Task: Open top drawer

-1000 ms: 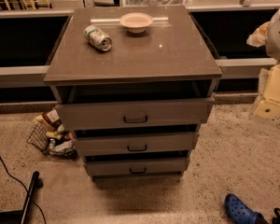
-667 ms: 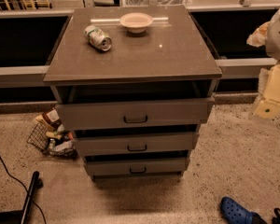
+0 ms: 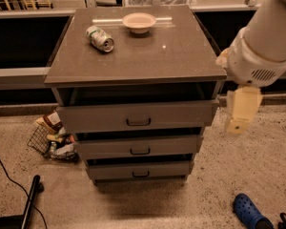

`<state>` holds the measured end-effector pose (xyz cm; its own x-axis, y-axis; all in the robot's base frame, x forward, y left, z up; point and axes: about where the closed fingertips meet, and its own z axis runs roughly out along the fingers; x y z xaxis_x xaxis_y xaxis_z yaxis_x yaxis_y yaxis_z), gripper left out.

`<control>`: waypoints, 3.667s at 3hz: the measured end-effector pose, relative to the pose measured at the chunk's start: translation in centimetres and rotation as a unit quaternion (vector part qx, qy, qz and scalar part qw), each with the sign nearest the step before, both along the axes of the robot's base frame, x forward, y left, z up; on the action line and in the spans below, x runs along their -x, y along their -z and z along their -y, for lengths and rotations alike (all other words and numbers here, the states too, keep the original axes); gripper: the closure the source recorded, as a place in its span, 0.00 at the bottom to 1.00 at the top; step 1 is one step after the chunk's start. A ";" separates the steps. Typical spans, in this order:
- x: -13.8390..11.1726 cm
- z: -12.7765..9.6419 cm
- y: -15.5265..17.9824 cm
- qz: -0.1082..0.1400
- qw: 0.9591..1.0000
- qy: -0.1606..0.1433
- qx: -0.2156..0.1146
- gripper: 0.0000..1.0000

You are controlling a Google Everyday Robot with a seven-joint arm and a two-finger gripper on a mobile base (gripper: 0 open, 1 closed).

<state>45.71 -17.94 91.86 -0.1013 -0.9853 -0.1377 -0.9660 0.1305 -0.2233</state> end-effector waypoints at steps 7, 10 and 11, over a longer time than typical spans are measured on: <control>-9.8 -4.9 19.8 0.009 0.996 -0.085 -0.009 0.00; -14.4 -4.1 23.6 0.047 0.990 -0.131 0.017 0.00; -16.1 -4.4 24.3 0.048 0.988 -0.143 0.014 0.00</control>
Offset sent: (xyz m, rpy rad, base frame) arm 0.0239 0.0493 -0.1539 0.1772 0.1783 0.1272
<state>61.83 -13.57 67.60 0.1948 -0.9752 -0.1050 -0.9367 -0.1532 -0.3148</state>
